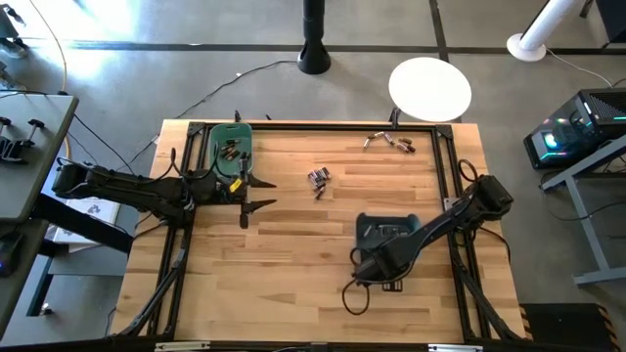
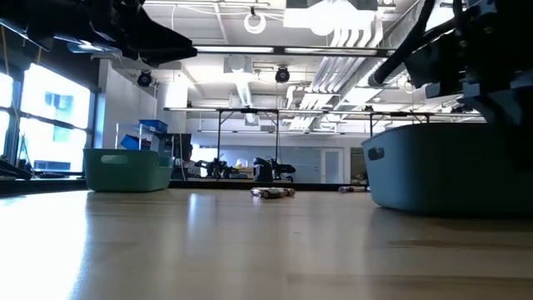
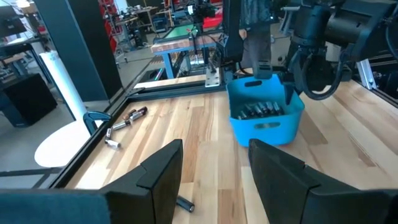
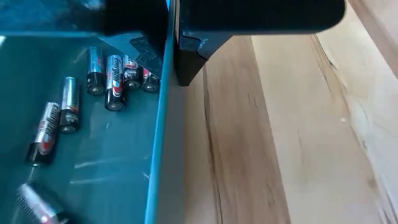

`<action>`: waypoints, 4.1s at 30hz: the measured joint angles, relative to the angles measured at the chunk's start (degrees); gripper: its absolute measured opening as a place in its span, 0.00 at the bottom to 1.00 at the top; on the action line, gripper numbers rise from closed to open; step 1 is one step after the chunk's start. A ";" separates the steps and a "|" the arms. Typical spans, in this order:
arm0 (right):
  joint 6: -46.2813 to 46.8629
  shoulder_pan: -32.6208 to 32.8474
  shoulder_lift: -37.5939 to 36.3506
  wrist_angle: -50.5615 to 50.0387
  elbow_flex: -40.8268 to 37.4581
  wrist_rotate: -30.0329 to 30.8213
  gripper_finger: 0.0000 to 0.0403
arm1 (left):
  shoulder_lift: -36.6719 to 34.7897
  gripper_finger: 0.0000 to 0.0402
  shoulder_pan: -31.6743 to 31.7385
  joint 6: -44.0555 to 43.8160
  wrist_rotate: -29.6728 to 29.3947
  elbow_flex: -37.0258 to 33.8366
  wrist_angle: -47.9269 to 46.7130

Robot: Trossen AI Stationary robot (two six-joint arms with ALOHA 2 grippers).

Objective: Sort batteries
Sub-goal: Move the blue bin to the middle right of the table, then put the black battery into the green bin

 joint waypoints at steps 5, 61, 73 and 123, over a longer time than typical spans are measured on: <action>1.63 0.12 0.00 0.23 0.00 0.05 0.01 | 0.00 0.44 0.00 0.00 0.00 0.00 -0.13; -59.19 -39.90 9.33 51.23 0.04 -1.45 0.39 | -0.02 0.44 0.00 -0.02 -0.70 0.00 -2.14; -63.79 -40.88 11.08 49.54 0.15 -3.82 0.35 | -0.02 0.44 -0.04 -4.07 -0.81 0.02 -3.25; -40.86 -31.15 17.14 136.26 0.04 -14.86 0.05 | -18.83 0.53 0.46 -1.28 9.63 -19.67 27.96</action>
